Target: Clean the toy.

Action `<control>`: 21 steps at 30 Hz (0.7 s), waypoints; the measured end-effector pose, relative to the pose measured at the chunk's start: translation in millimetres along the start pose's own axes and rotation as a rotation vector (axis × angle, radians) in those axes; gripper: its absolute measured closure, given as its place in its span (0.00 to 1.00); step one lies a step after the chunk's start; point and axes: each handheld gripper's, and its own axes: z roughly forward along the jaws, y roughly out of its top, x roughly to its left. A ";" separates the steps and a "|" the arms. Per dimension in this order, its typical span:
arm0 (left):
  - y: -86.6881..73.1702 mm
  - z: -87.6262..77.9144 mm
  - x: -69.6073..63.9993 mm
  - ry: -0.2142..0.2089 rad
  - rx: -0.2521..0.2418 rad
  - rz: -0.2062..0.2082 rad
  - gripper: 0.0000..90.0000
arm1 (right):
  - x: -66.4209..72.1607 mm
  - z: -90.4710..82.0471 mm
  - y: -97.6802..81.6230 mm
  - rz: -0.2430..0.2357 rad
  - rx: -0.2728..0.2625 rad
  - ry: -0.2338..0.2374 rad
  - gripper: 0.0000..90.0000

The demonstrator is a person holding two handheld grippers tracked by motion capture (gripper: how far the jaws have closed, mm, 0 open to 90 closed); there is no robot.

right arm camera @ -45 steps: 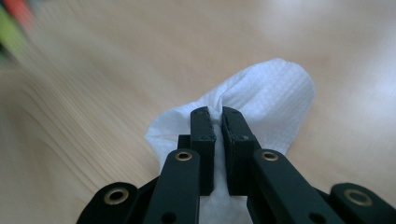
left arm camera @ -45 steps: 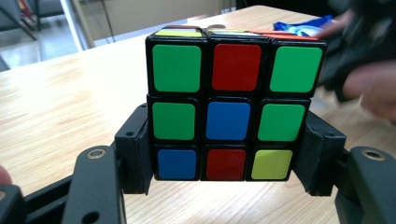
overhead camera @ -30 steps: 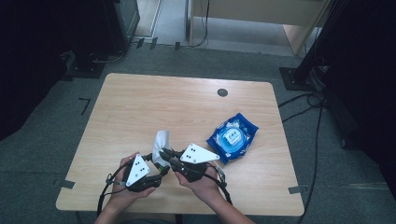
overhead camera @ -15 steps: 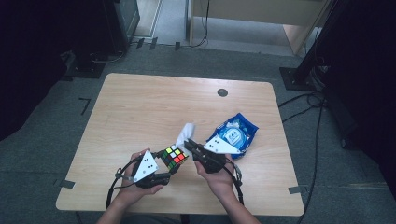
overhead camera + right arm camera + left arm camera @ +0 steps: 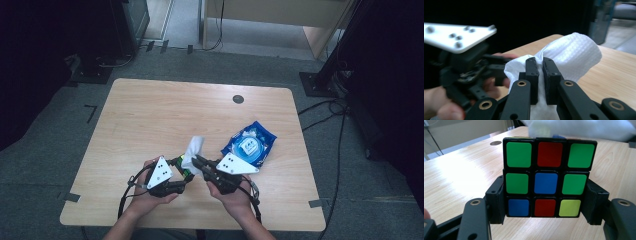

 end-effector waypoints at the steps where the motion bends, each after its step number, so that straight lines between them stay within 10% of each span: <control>1: 0.2 -0.6 -0.2 -0.001 -0.001 0.005 0.38 | 3.1 2.0 -0.8 -0.020 0.008 0.010 0.95; 21: 1.5 -10.0 7.8 -0.021 -0.049 -0.044 0.38 | -34.8 2.5 -20.5 0.044 0.052 -0.130 0.94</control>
